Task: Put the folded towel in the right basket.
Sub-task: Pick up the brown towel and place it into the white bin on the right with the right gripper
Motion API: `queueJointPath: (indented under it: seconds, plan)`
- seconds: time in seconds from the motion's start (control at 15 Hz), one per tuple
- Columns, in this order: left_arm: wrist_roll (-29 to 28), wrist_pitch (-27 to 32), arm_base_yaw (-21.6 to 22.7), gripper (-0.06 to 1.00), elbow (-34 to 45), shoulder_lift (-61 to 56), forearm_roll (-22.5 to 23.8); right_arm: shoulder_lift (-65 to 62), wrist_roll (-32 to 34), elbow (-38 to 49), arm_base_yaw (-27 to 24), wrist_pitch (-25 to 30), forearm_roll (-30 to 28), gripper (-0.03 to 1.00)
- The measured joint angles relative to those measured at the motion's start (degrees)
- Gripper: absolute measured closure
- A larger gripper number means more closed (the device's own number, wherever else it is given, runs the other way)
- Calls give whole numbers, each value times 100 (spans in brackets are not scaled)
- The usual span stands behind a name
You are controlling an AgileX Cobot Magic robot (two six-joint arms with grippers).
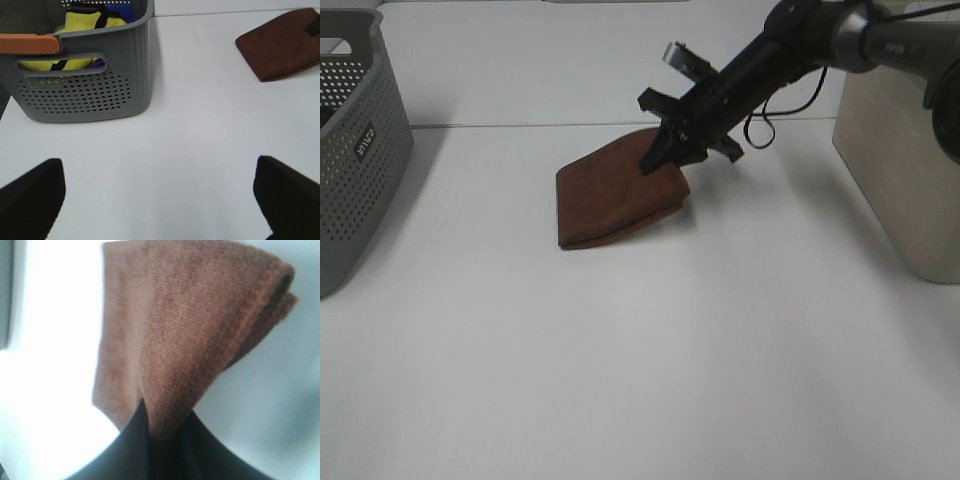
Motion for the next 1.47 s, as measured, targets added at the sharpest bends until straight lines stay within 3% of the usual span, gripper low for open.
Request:
queueJointPath:
  seconds: [0.2, 0.67, 1.2, 1.47]
  plan:
    - [0, 0, 0, -3, 0, 0, 0, -716, 6, -378, 0, 372, -447, 88]
    - [0, 0, 0, -3, 0, 0, 0, -2555, 309, -470, -155, 533, -2103, 88]
    - [0, 0, 0, -3, 0, 0, 0, -3718, 859, -470, -2275, 544, -2366, 88]
    - [0, 0, 0, -3, 0, 0, 0, -3776, 974, -223, -2567, 550, -3306, 88]
